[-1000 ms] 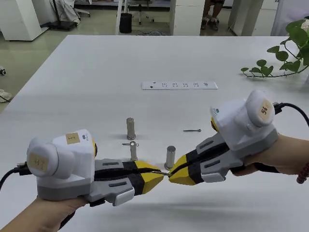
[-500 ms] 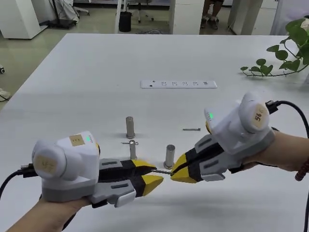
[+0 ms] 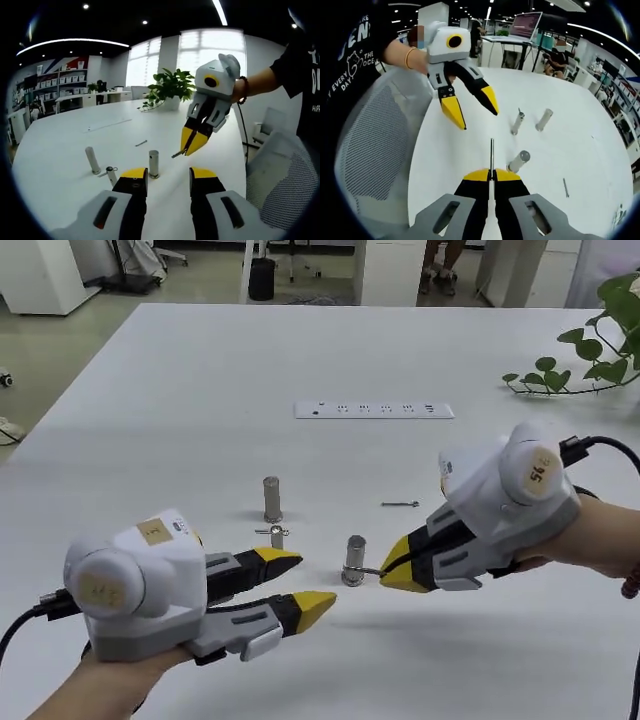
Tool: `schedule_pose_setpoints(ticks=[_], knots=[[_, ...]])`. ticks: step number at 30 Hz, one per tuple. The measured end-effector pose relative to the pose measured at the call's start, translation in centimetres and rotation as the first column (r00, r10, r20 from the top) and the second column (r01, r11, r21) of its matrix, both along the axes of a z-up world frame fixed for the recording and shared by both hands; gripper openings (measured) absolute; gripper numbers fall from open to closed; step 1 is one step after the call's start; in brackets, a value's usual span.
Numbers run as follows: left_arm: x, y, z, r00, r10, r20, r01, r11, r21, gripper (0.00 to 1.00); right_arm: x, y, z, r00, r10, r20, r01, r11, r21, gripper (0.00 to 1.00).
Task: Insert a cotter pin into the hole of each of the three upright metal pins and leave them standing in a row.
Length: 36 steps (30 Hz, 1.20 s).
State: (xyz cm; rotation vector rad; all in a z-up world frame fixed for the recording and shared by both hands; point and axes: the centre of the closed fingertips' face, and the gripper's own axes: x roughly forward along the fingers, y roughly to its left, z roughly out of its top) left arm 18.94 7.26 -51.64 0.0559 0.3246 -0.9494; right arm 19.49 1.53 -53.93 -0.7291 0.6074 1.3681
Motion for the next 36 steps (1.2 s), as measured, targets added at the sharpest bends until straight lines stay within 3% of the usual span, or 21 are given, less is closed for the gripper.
schedule_pose_setpoints(ticks=[4, 16, 24, 27, 36], knots=[[0.6, -0.2, -0.1, 1.0, 0.024, 0.011, -0.025, 1.0, 0.01, 0.31, 0.6, -0.5, -0.2, 1.0, -0.014, 0.01, 0.014, 1.0, -0.016, 0.0], [2.5, -1.4, -1.4, 0.995, 0.1, 0.002, -0.1, 0.994, 0.042, 0.31, 2.4, -2.3, -1.2, 0.999, -0.047, 0.024, 0.048, 0.996, -0.069, 0.0], [3.8, -2.2, -2.9, 0.99, 0.139, -0.025, -0.137, 0.988, 0.064, 0.3, 3.2, -2.9, -2.1, 0.999, -0.042, 0.027, 0.044, 0.995, -0.089, 0.0], [4.1, -2.7, -3.2, 0.988, 0.144, -0.047, -0.142, 0.989, 0.05, 0.29, 3.7, -3.0, -2.2, 0.999, -0.044, 0.025, 0.046, 0.995, -0.088, 0.0], [5.4, -3.6, -4.3, 0.985, 0.162, -0.059, -0.157, 0.985, 0.07, 0.28, 4.3, -3.1, -2.8, 0.999, -0.037, 0.027, 0.039, 0.995, -0.095, 0.0]])
